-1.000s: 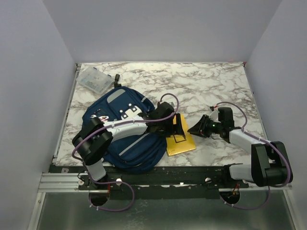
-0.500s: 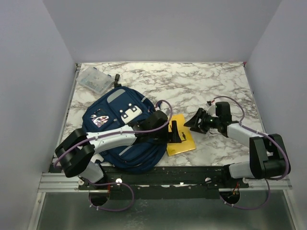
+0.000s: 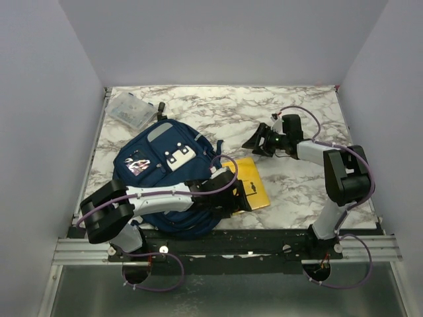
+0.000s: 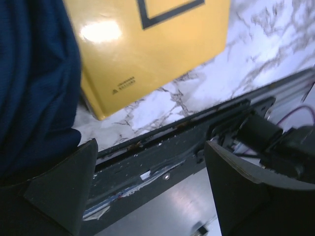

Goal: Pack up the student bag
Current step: Pick up the book from the center of the board.

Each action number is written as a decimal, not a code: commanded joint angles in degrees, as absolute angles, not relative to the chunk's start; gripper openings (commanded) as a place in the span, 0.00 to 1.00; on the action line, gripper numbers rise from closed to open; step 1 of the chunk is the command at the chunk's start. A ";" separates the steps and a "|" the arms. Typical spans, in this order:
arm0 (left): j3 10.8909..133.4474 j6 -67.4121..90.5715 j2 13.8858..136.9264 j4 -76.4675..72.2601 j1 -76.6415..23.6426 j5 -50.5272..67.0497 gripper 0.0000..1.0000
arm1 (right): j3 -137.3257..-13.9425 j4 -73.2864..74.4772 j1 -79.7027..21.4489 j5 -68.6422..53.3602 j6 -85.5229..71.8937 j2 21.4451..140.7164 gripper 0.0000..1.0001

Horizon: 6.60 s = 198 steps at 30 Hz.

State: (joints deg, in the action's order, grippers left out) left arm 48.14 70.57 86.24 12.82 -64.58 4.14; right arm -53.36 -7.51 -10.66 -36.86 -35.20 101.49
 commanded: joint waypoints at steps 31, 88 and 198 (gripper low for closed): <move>78.77 53.68 110.55 23.16 -54.75 -3.62 0.96 | -27.88 -11.80 -1.14 -36.78 -40.36 86.05 0.74; 90.63 49.50 117.05 22.43 -45.46 23.69 0.87 | -27.27 -18.35 -2.64 -37.15 -39.03 93.06 0.44; 53.86 35.11 65.61 39.93 -56.48 -10.30 0.93 | -51.90 43.24 -41.41 34.19 -42.35 33.96 0.00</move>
State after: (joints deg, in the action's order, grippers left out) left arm 51.70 32.86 56.05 39.70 -46.15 4.12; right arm -44.91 32.25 -41.52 13.80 -44.82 36.45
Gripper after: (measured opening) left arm 0.864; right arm 0.159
